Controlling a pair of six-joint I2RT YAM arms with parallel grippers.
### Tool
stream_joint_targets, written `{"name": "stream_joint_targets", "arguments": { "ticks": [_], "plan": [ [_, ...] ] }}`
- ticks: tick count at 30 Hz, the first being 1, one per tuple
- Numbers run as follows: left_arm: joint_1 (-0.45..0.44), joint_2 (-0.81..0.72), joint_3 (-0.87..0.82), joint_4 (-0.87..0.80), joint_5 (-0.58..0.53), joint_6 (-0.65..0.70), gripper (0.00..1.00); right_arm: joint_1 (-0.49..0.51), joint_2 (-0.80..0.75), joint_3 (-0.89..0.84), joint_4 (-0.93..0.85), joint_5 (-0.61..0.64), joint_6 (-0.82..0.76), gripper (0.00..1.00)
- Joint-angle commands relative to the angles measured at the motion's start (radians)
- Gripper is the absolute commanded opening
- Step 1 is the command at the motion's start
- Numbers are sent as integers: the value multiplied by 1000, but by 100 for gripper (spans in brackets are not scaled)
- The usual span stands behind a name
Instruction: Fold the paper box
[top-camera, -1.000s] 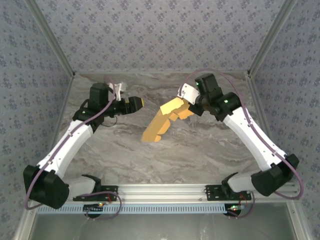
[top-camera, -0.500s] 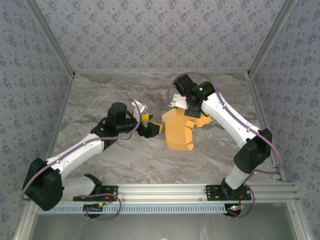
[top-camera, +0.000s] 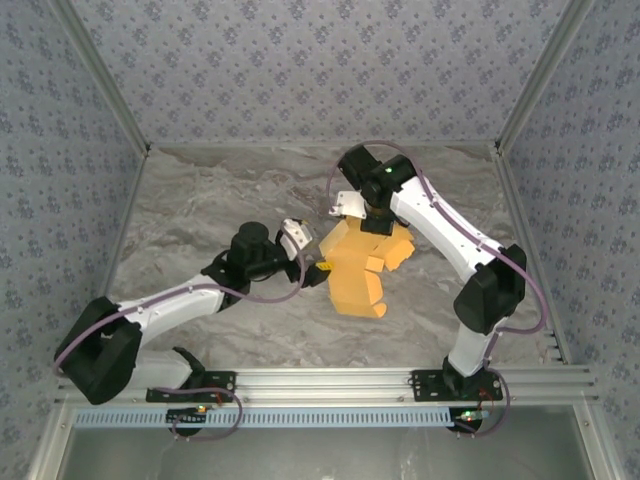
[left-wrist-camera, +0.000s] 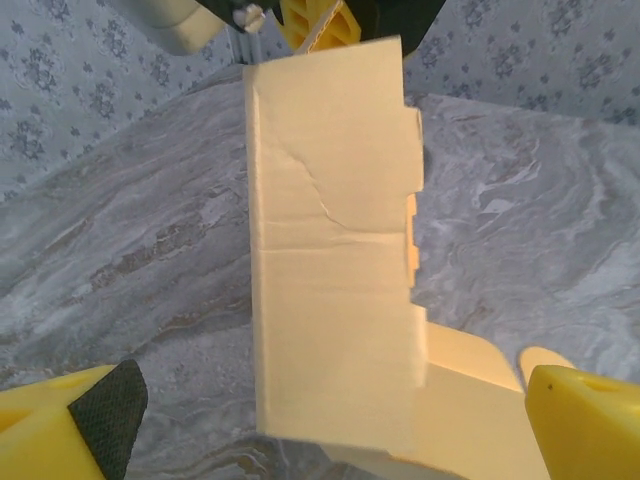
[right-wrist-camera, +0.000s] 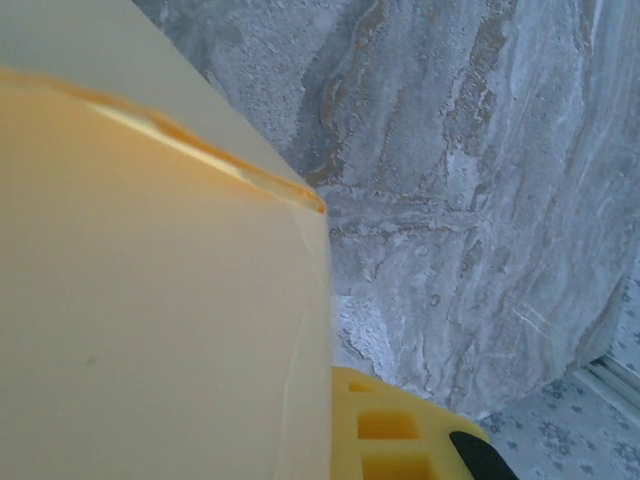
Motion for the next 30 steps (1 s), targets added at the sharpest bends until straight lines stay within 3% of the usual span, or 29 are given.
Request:
{"name": "stream_joint_targets", "arguments": {
  "ticks": [1, 4, 9, 12, 20, 23, 27, 30],
  "plan": [
    [-20, 61, 36, 121, -91, 77, 99, 5, 13, 28, -47, -59, 13, 4],
    [-39, 120, 54, 165, -125, 70, 97, 3, 21, 28, -53, -82, 37, 3],
    [-53, 161, 84, 200, -172, 40, 83, -4, 26, 26, -62, -101, 59, 3],
    [-56, 153, 83, 206, -171, 35, 74, -10, 22, 17, -57, -109, 66, 3],
    [-59, 138, 83, 162, -156, 40, 62, -33, 23, -5, -36, -82, 94, 3],
    [-59, 138, 81, 158, -153, 28, 62, -33, 26, -13, -40, -76, 100, 3],
    [-60, 120, 68, 166, -140, 10, 81, -41, 24, -32, -33, -65, 96, 3],
    [-57, 100, 58, 175, -118, 14, 84, -44, 29, -36, -43, -38, 107, 3]
  ]
}}
